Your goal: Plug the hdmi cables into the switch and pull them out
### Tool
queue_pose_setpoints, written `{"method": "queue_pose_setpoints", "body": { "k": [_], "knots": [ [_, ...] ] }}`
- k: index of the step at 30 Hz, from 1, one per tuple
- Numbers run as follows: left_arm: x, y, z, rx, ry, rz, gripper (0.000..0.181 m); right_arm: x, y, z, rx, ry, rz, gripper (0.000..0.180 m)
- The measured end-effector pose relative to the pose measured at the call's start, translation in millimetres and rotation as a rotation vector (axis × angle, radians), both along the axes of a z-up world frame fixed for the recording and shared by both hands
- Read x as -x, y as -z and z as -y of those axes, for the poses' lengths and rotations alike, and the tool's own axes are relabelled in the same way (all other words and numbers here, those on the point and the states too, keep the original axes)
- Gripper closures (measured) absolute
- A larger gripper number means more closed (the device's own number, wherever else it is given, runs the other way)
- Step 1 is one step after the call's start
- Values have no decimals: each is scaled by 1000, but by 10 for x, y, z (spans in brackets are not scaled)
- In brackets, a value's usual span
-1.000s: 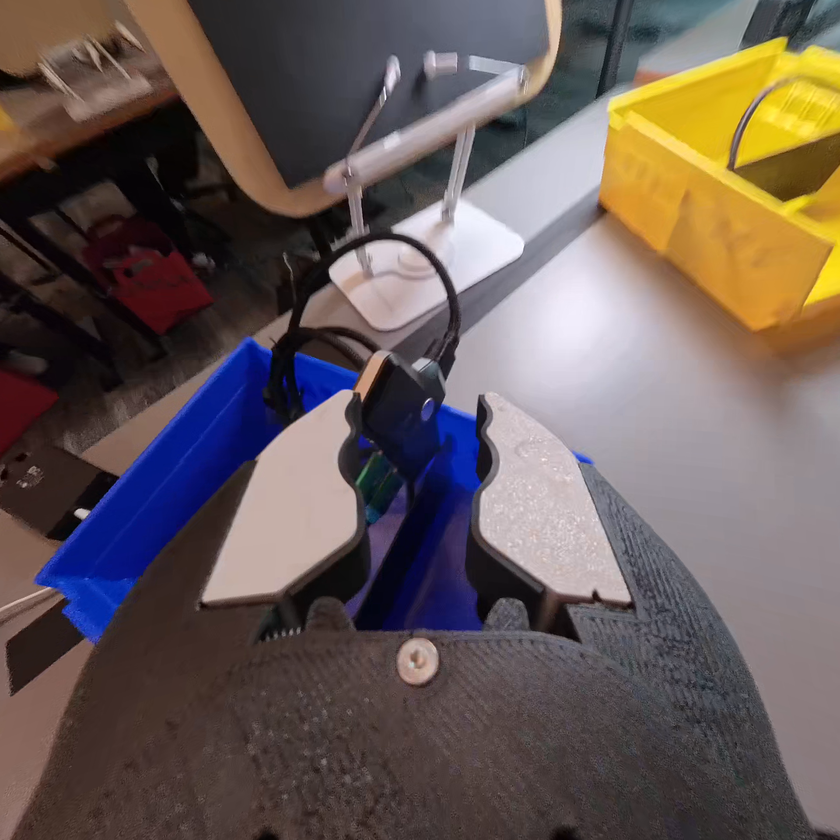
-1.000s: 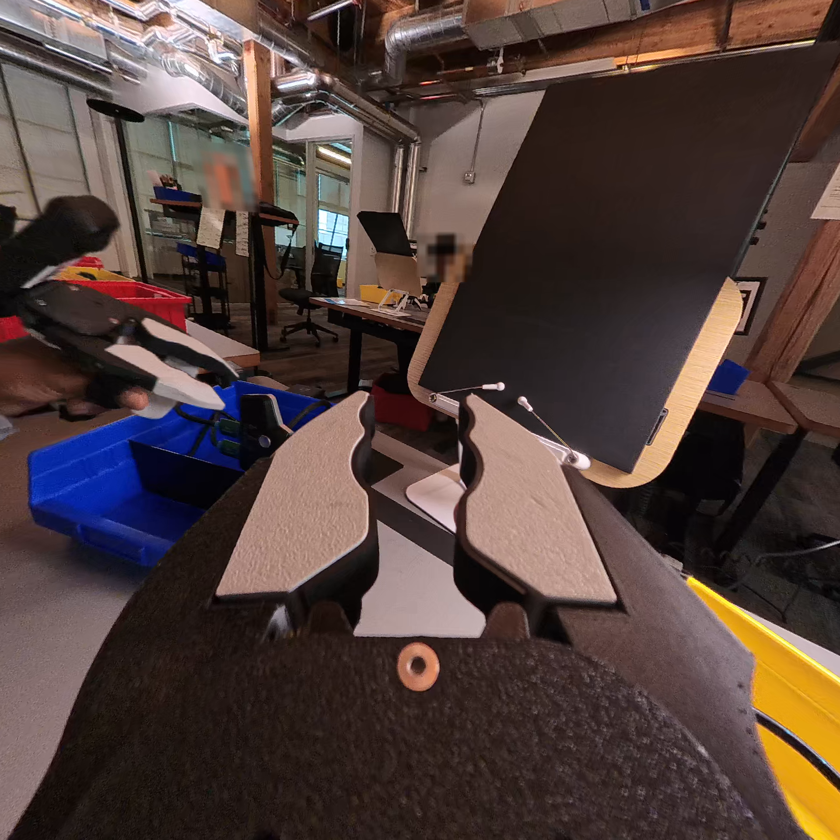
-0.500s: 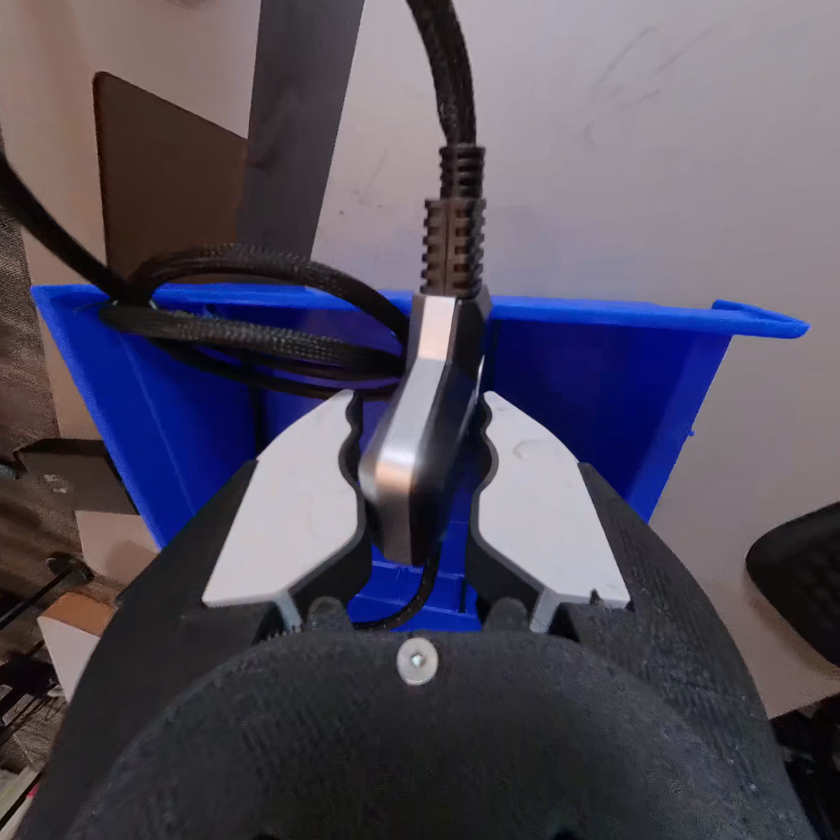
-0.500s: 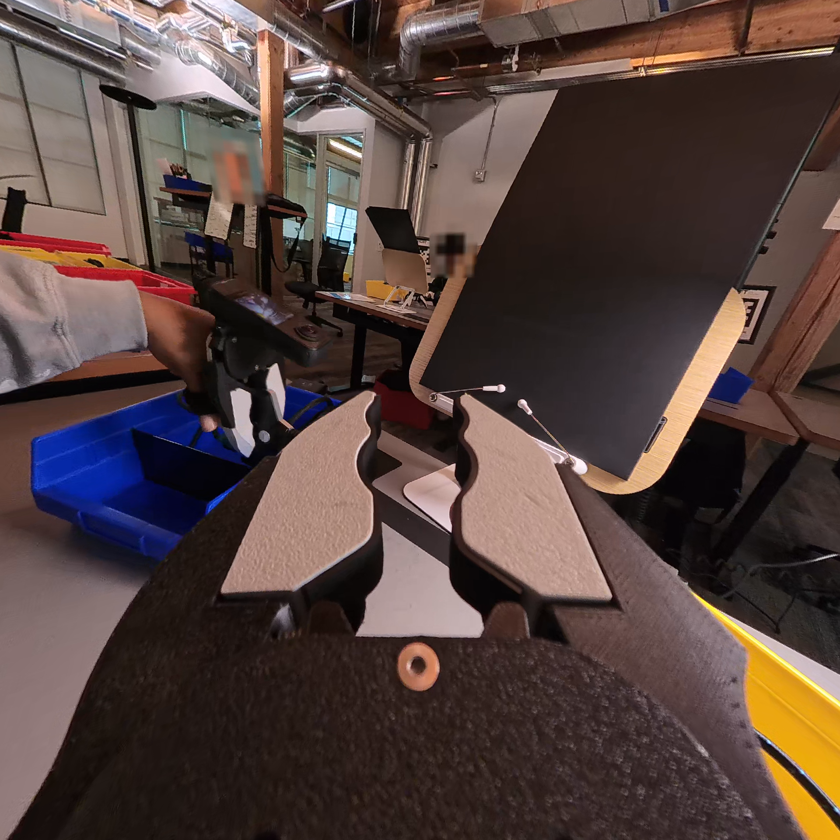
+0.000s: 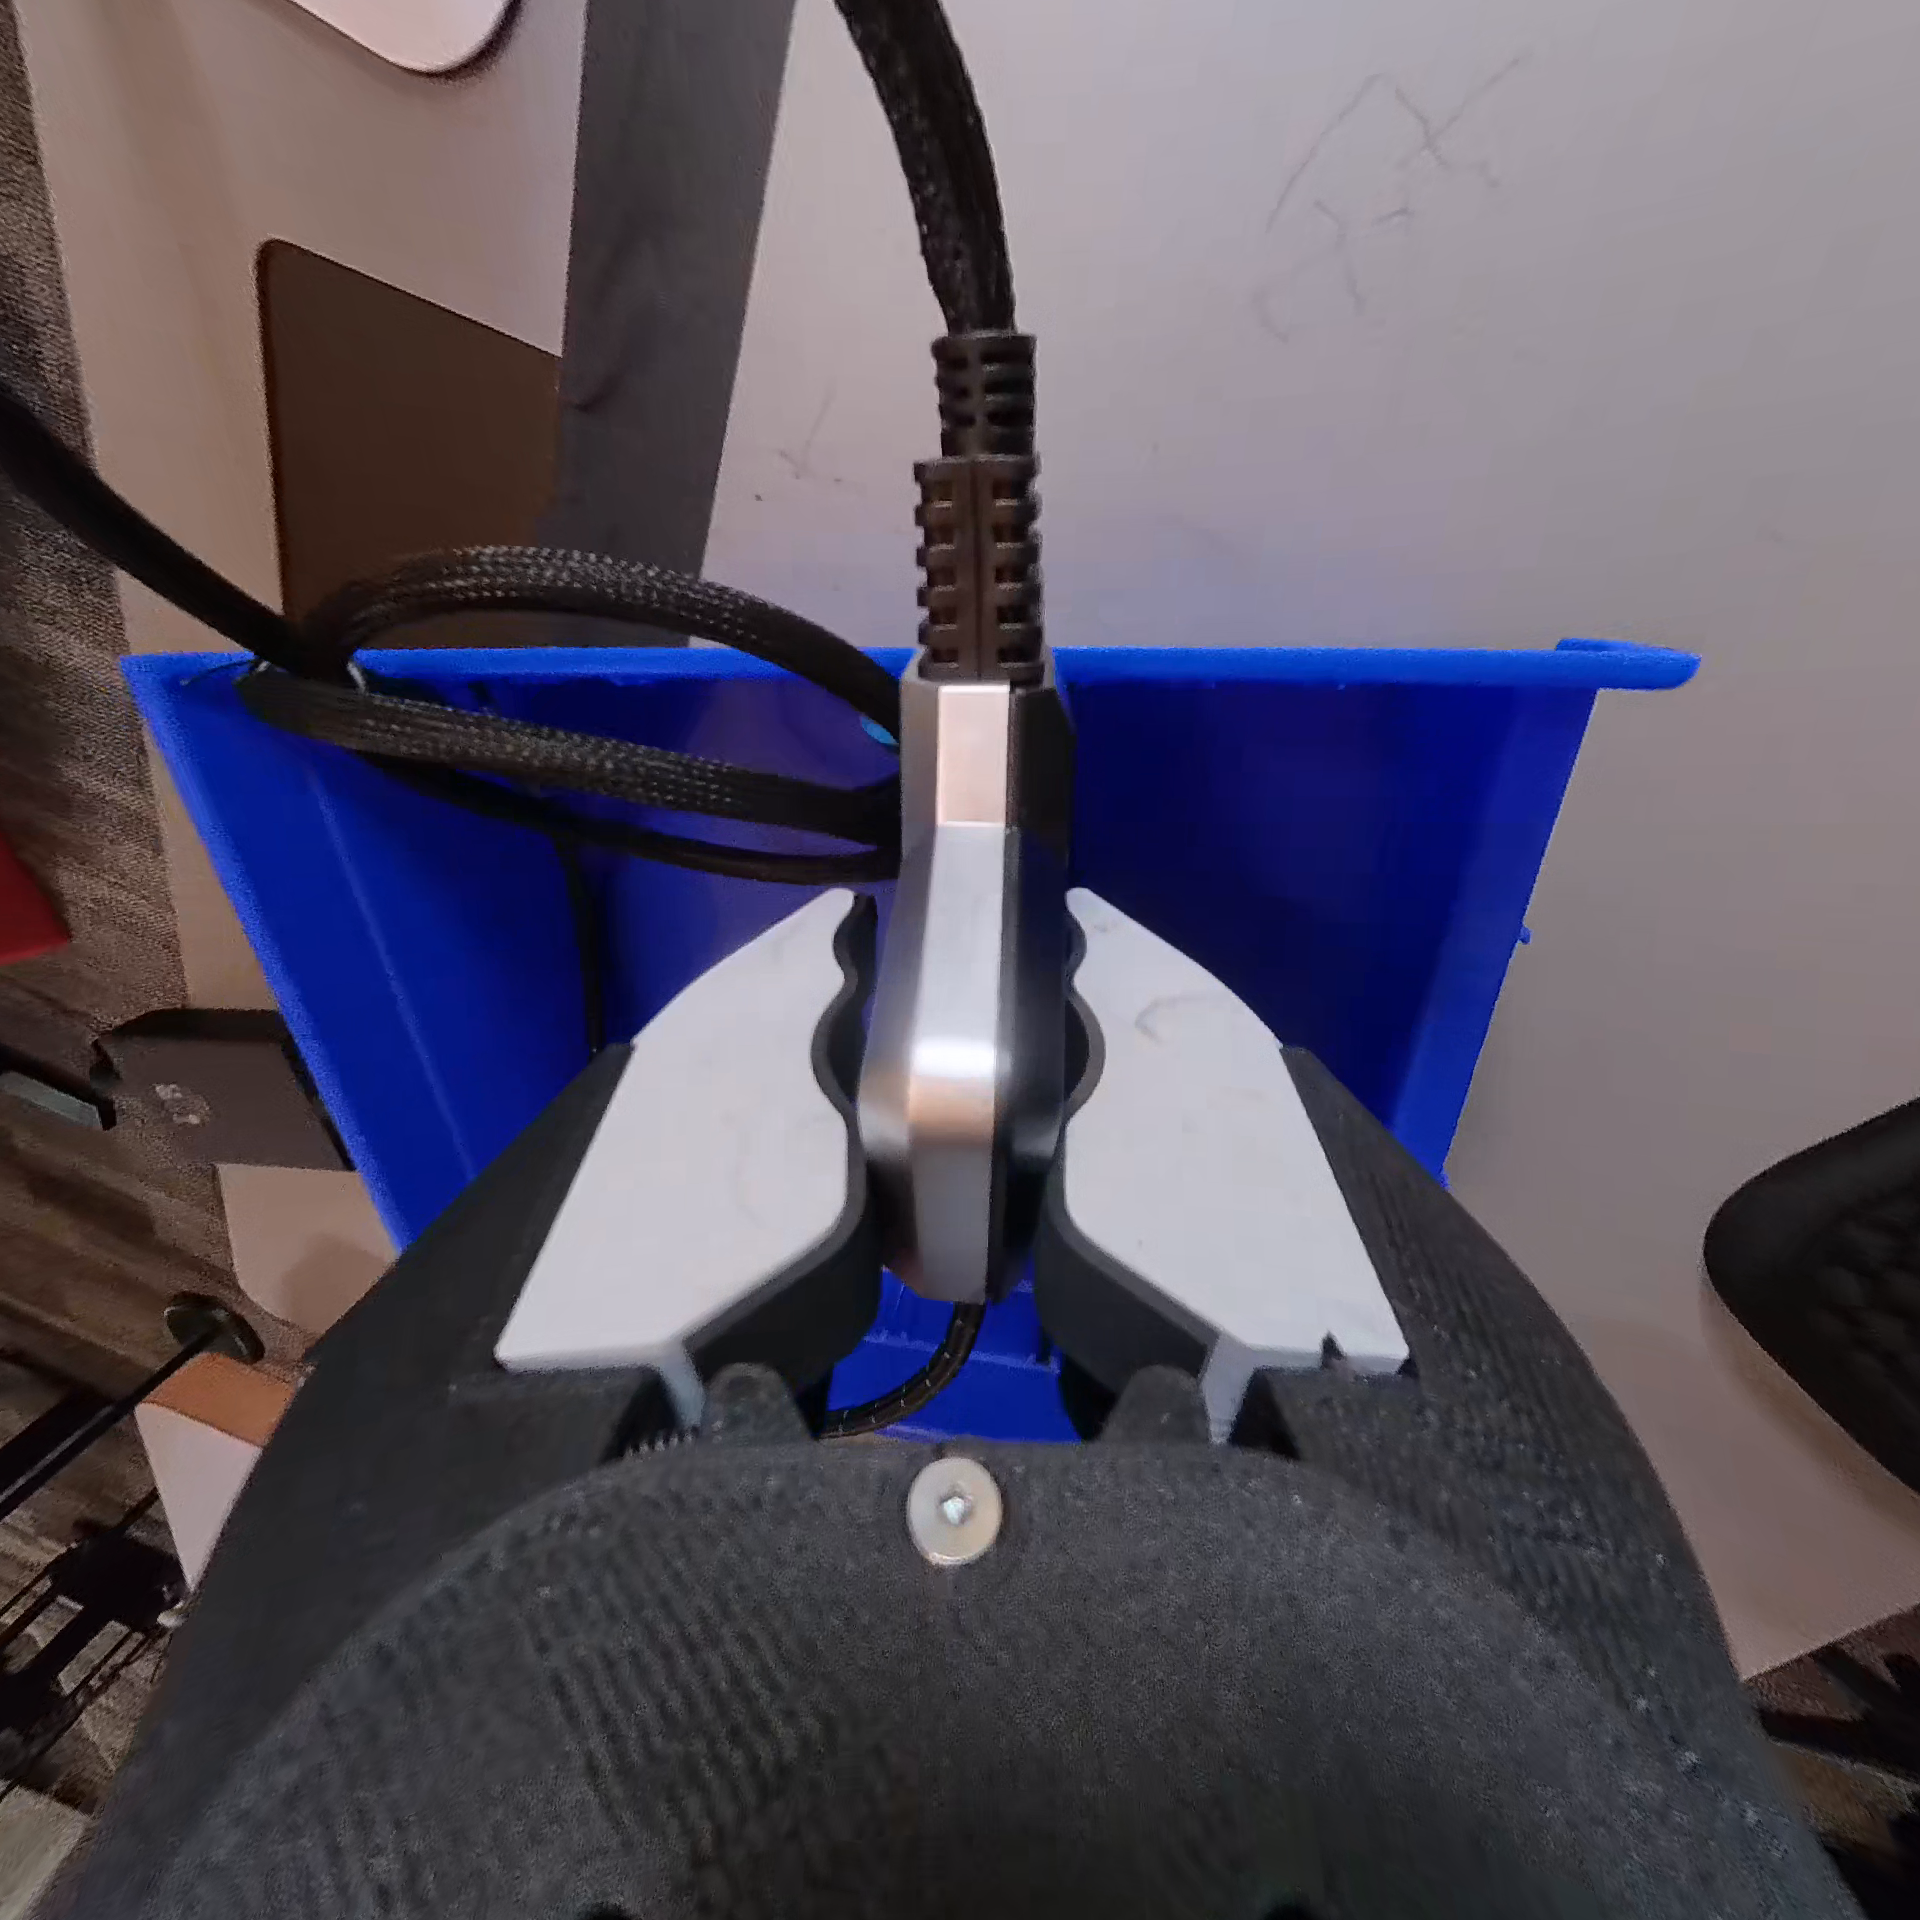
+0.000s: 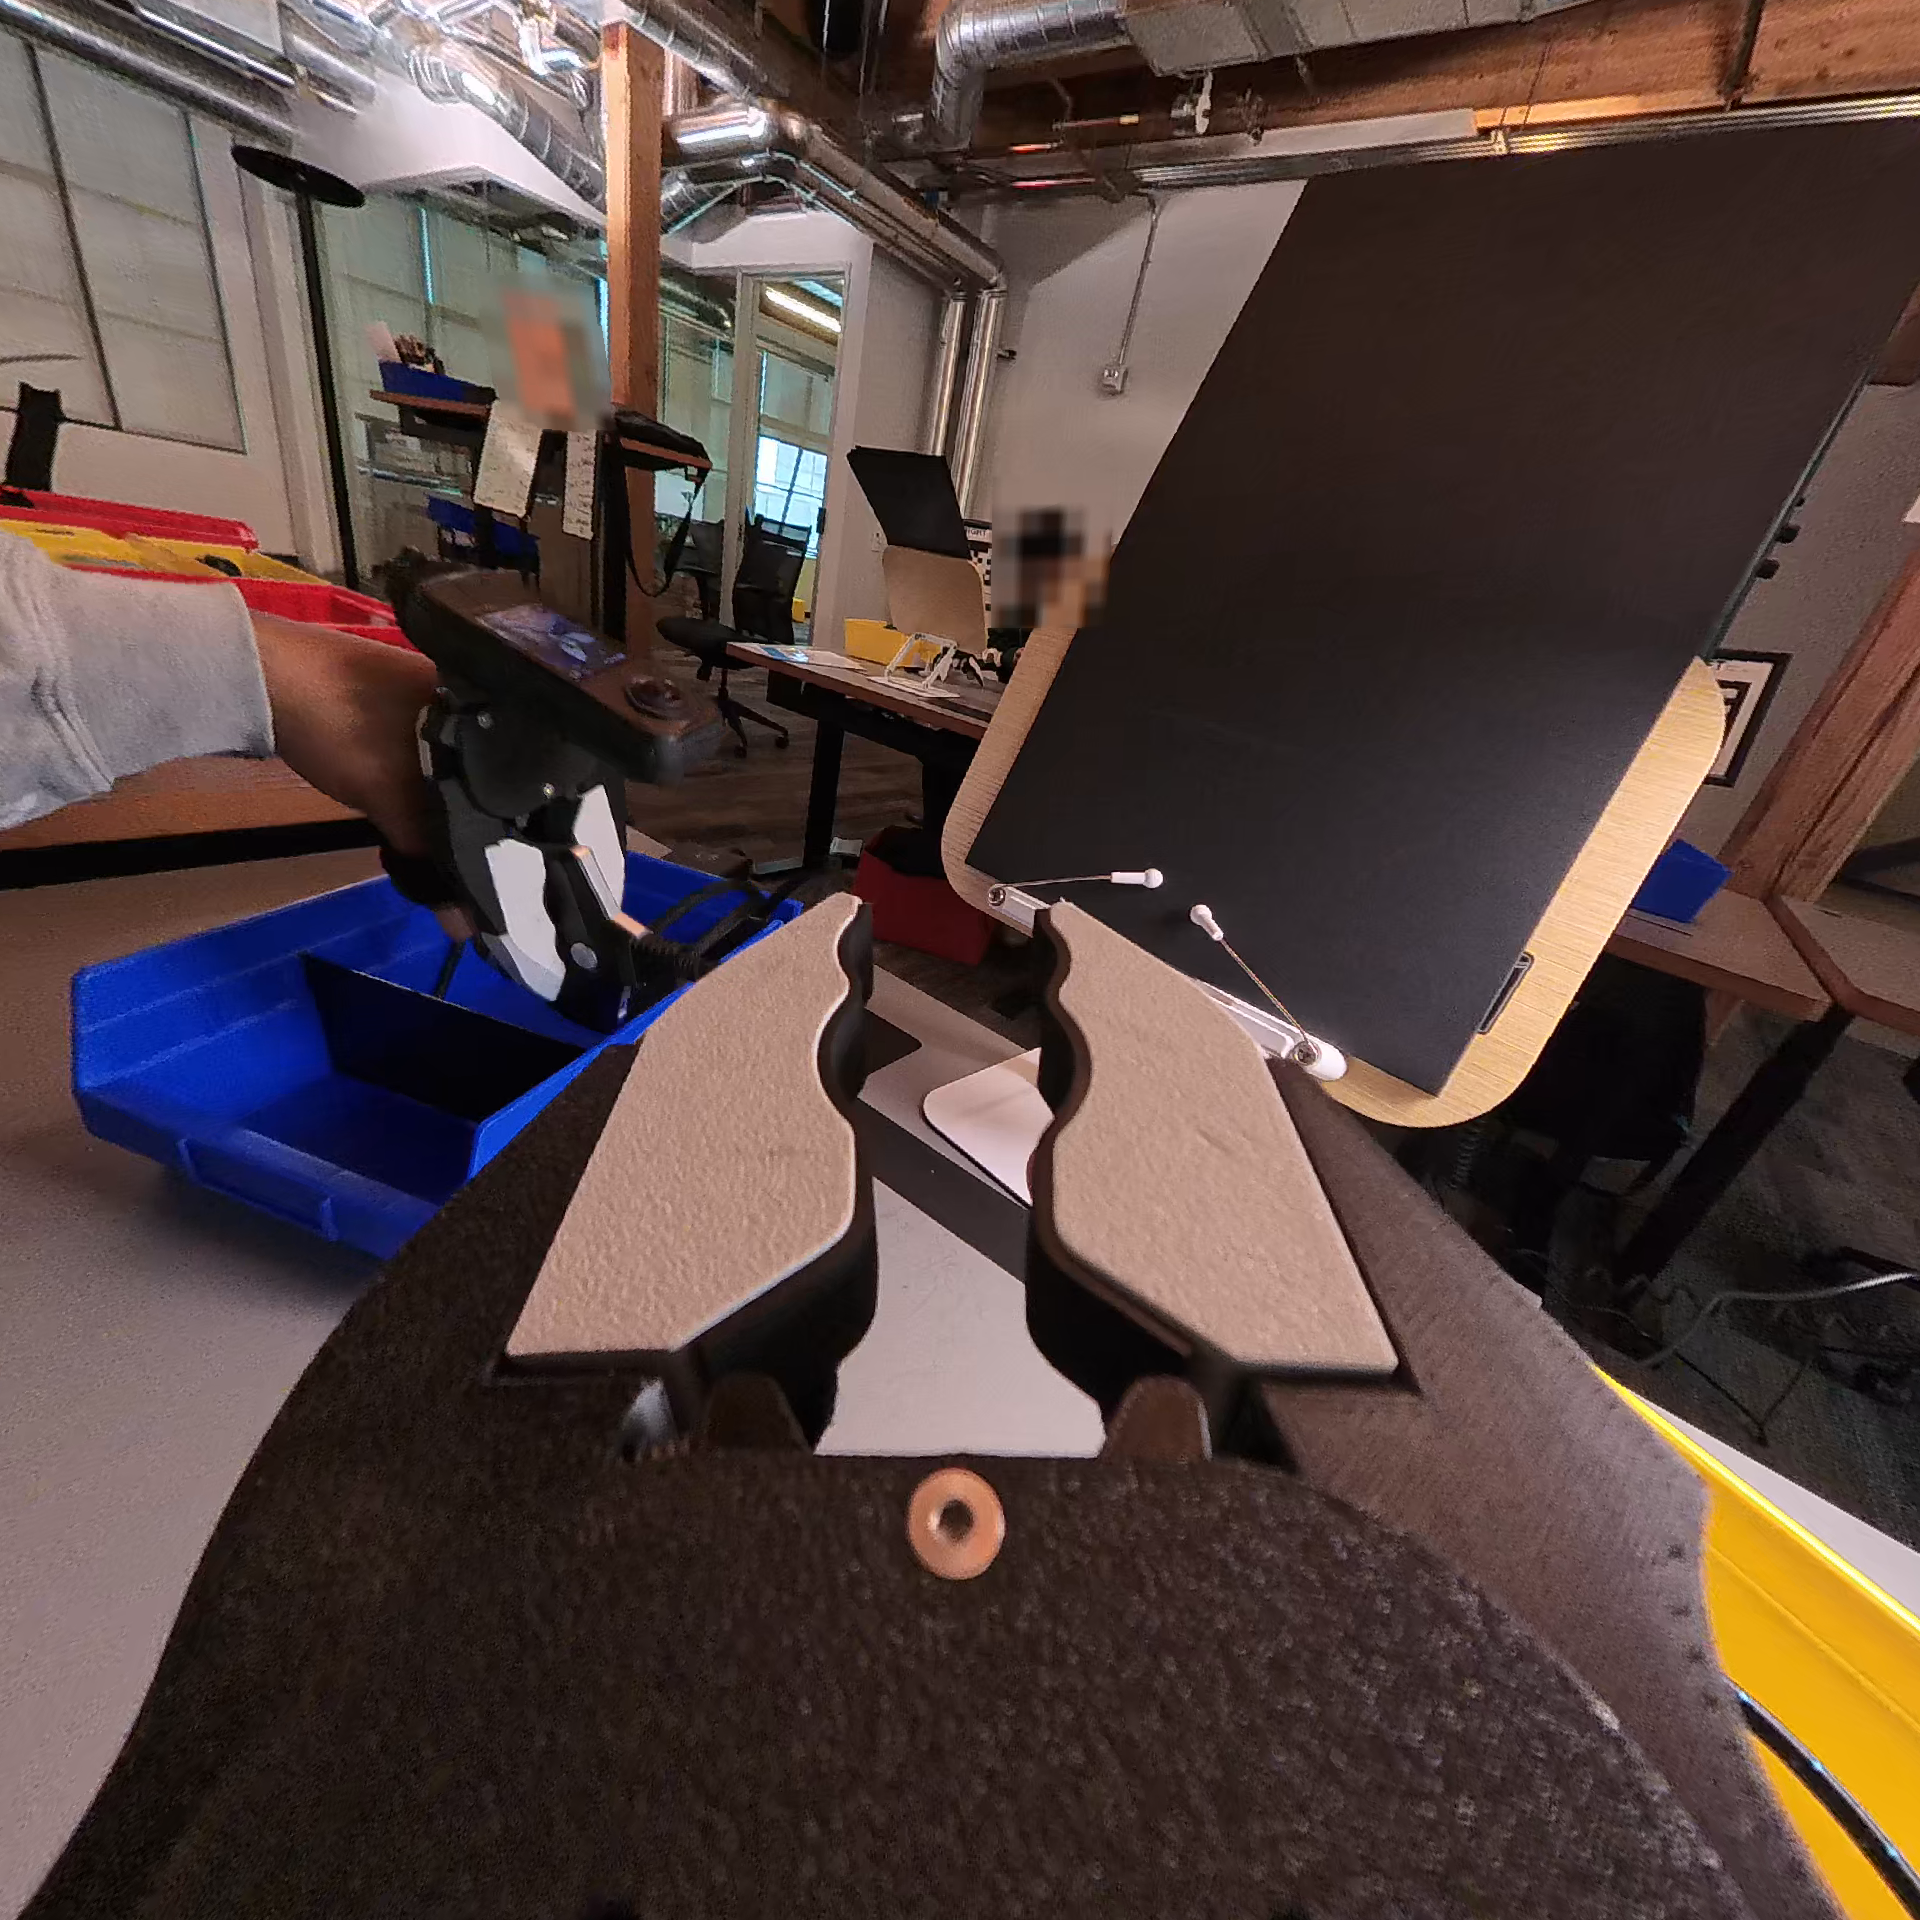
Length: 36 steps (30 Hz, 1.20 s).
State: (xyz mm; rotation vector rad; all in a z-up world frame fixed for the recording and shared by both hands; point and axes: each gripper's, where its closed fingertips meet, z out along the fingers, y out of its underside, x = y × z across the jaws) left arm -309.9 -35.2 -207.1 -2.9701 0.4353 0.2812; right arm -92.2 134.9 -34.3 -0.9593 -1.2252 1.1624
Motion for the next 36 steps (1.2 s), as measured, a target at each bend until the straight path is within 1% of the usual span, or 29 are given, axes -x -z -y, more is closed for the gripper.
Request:
{"method": "queue_pose_setpoints", "body": {
  "k": [5,11,18,23,27,31,36],
  "knots": [
    [-10,-348,30,-99,-29,16,147,17,36,0,-6,6,19,151],
    [-86,-886,61,-303,-55,61,148,16,41,22,-7,6,28,151],
    [-192,-1561,115,-540,-84,64,148,-15,-3,73,-17,-1,21,149],
    [-391,-2036,71,-762,-93,98,148,-39,-45,118,-17,-9,12,149],
    [-559,-2383,8,-1003,-107,171,149,-52,-66,180,-23,-22,8,149],
    [-694,-2595,-33,-1204,-114,272,149,-54,-61,240,-22,-42,13,149],
    [-744,-2870,-34,-1384,-124,350,150,-29,-20,277,-24,-60,26,149]
  ]
}}
